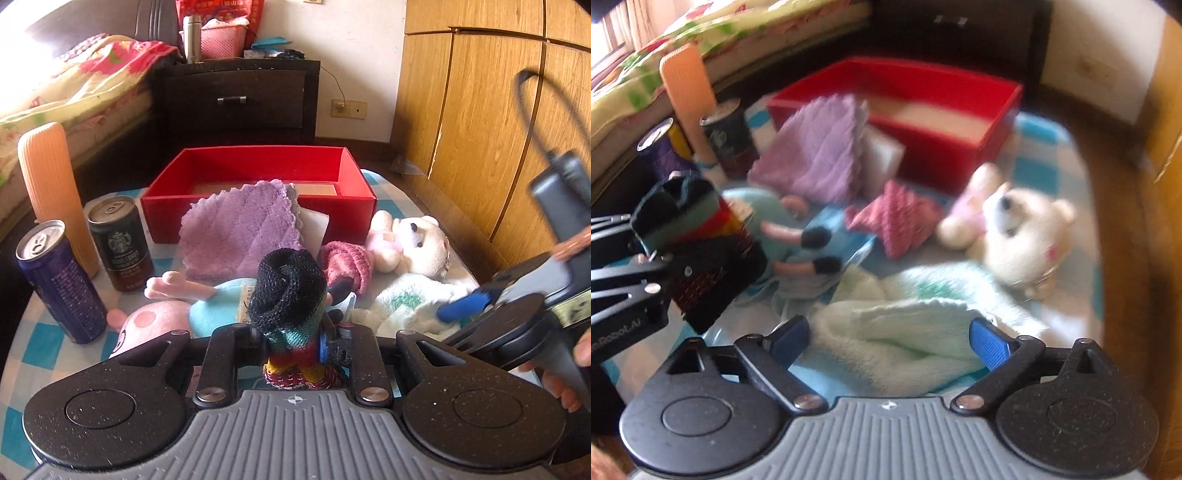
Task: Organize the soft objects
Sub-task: 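Carry the striped hat with the left gripper while the right gripper carries the towel toward the red box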
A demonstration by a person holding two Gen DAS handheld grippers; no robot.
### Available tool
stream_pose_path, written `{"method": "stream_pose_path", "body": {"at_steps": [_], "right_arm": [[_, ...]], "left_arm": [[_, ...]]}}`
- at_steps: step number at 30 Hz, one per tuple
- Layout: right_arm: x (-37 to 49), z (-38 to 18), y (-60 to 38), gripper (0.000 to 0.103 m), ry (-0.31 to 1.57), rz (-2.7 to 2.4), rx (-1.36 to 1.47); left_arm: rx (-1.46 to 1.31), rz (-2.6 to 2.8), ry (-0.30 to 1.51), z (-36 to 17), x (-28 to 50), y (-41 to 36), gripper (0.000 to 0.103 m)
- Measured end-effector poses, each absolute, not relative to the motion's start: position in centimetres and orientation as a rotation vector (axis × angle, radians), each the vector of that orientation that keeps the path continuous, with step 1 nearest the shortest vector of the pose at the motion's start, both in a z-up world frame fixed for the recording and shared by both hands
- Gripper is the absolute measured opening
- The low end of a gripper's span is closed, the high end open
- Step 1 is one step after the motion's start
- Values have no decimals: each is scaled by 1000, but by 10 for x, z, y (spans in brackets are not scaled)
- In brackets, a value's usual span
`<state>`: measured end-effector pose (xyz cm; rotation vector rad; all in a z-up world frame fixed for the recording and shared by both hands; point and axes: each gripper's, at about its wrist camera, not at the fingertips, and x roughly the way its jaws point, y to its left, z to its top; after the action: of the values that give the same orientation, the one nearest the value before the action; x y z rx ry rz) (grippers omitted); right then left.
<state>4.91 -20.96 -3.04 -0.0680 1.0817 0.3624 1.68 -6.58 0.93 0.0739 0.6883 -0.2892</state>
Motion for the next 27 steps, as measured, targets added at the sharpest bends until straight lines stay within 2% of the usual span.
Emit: {"method": "stream_pose_path", "body": {"at_steps": [3,5,7,9,10,12,27], "right_arm": [[53,-44,-208,74,1136,360,-100],[51,-39,-209,58,1121,363,-111],[53,-33,-221,27,1122,351,-45],[55,-26,-232,11,1129,359,34],[55,-21,-236,7,1120,355,48],[50,-11,-239,3,1088,347,38],[29,109,-242,2,725,384,133]], "left_arm": [[73,-289,687,9,17,-64,24],[62,-289,694,10,19,-63,24],[61,-288,693,12,19,-64,24],[73,-289,678,16,18,-67,24],[82,-286,670,18,17,-69,24],[87,-286,659,22,17,-72,24],[10,-235,516,75,44,-72,24]]}}
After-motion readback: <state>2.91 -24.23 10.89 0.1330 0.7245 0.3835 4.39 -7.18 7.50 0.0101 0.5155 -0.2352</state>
